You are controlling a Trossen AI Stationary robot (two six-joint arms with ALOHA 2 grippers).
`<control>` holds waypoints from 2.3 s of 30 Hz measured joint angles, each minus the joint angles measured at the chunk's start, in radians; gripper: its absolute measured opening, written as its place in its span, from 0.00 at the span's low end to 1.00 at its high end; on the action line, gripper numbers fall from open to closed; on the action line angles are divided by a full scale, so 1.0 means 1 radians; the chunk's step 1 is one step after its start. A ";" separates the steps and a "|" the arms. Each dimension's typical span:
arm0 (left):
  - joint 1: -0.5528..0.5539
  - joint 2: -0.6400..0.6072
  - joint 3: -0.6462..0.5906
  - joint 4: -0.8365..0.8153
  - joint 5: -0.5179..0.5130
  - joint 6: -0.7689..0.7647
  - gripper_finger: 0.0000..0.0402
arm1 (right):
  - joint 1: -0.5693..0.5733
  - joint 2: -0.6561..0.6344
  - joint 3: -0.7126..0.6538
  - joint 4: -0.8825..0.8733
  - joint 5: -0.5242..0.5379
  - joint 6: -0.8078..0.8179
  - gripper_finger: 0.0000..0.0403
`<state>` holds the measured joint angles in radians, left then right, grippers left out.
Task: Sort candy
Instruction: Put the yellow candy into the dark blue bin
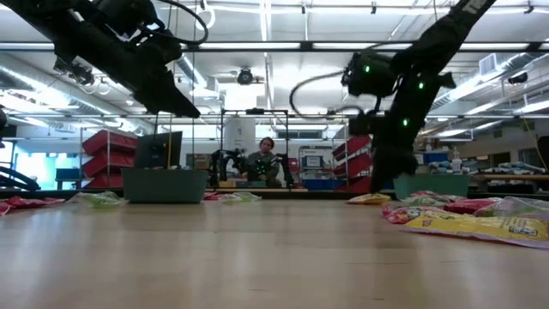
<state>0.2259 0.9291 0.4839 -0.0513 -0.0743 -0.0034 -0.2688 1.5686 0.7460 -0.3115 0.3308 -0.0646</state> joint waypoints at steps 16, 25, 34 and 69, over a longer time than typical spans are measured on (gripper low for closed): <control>0.000 0.000 0.000 -0.008 0.000 0.002 0.01 | -0.015 0.096 -0.001 0.007 0.134 -0.013 0.03; 0.000 0.000 0.000 0.002 -0.017 0.003 0.01 | 0.007 0.013 0.007 0.065 -0.032 0.038 0.00; 0.000 0.000 0.000 0.003 -0.016 0.015 0.01 | 0.081 -0.114 0.029 0.096 -0.131 0.082 0.00; -0.006 0.000 0.000 -0.018 0.001 0.031 0.01 | 0.078 0.120 0.024 0.103 0.128 -0.195 0.00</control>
<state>0.2203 0.9290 0.4836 -0.0695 -0.0738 0.0280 -0.1909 1.6888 0.7702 -0.2081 0.4592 -0.2591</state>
